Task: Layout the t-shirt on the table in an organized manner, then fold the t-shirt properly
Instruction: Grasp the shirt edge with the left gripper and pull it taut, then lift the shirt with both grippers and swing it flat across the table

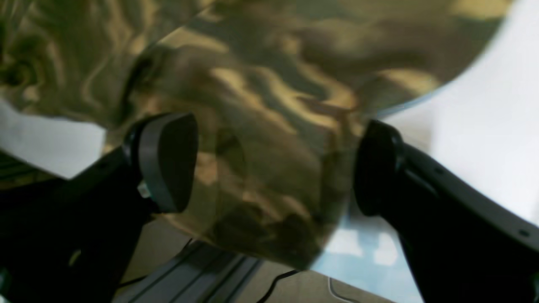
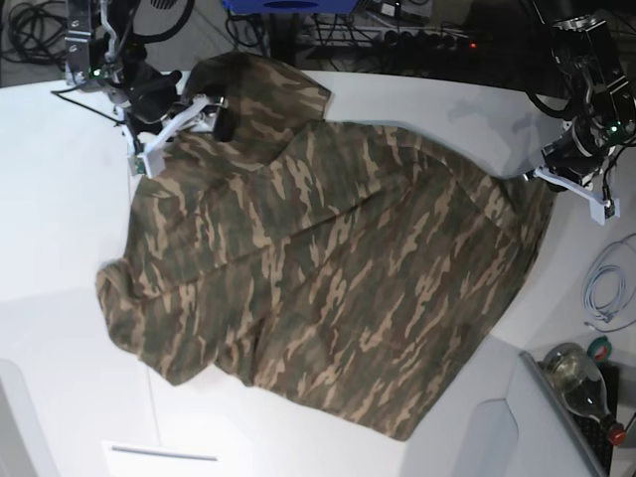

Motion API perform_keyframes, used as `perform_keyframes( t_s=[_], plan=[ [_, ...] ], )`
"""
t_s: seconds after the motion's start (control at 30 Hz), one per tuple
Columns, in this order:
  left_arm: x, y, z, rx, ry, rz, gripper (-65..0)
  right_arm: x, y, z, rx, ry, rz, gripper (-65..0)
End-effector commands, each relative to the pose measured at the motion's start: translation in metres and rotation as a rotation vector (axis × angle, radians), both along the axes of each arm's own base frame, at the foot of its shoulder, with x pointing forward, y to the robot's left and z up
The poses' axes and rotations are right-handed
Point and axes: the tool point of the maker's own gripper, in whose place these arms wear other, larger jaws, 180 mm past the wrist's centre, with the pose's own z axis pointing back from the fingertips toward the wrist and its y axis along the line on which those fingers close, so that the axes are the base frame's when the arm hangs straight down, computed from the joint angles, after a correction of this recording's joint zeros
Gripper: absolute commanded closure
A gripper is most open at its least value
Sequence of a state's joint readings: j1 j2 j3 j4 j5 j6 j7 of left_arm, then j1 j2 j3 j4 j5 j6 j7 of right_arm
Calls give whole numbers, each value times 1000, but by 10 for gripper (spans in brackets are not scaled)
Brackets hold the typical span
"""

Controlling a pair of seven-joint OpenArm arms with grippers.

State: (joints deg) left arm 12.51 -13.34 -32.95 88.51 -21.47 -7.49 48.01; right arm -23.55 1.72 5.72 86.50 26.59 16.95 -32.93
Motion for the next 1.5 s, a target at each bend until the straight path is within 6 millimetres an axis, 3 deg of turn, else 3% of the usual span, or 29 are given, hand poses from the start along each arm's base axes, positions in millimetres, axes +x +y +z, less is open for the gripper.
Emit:
perform_keyframes(
  t_s=[0.0,0.07,0.17,0.2,0.27,0.37,0.43,0.53,0.7,0.8,0.87,0.97,1.03,1.17,1.3,1.37,1.47],
  plan=[
    [9,6,14,23,-44,-6,0,-19,0,-10,-15,81,26,-470],
    [9,6,14,23,-44,-6,0,-18,-1,-10,-15,78,23,-330],
    [9,7,14,25,-43,-8,0,-15,-3,-7,-20,66,19,-30],
    [9,7,14,27,-43,-9,0,-13,-8,-5,-26,61,8,0],
    [11,7,17,32,-49,-13,0,-6,-16,4,-40,33,-7,-23],
    [16,4,34,62,-85,-36,0,-2,-33,19,-80,38,-1,-3],
    [24,1,48,89,-115,-69,0,15,-49,33,-122,9,-1,-5],
    [72,-31,67,92,-175,-191,0,72,-83,55,-201,-61,20,-5],
    [154,-74,69,99,-139,-310,0,178,-142,86,-278,-119,-19,-5],
    [214,-101,80,102,-149,-350,0,252,-186,132,-307,-208,-63,-5],
    [255,-124,100,93,-194,-381,0,297,-206,172,-352,-295,-26,-2],
    [312,-155,153,74,-318,-410,0,345,-232,241,-442,-421,1,-3],
    [345,-165,205,61,-433,-408,0,367,-246,299,-507,-526,-1,-2],
    [375,-179,305,75,-609,-418,0,376,-272,417,-623,-730,-41,-2],
    [372,-182,387,125,-786,-422,0,357,-277,506,-733,-909,-52,-2],
    [359,-179,416,148,-872,-412,0,340,-273,533,-810,-961,-31,-2],
    [331,-163,411,152,-863,-375,0,317,-269,518,-879,-930,3,-2]
  ],
)
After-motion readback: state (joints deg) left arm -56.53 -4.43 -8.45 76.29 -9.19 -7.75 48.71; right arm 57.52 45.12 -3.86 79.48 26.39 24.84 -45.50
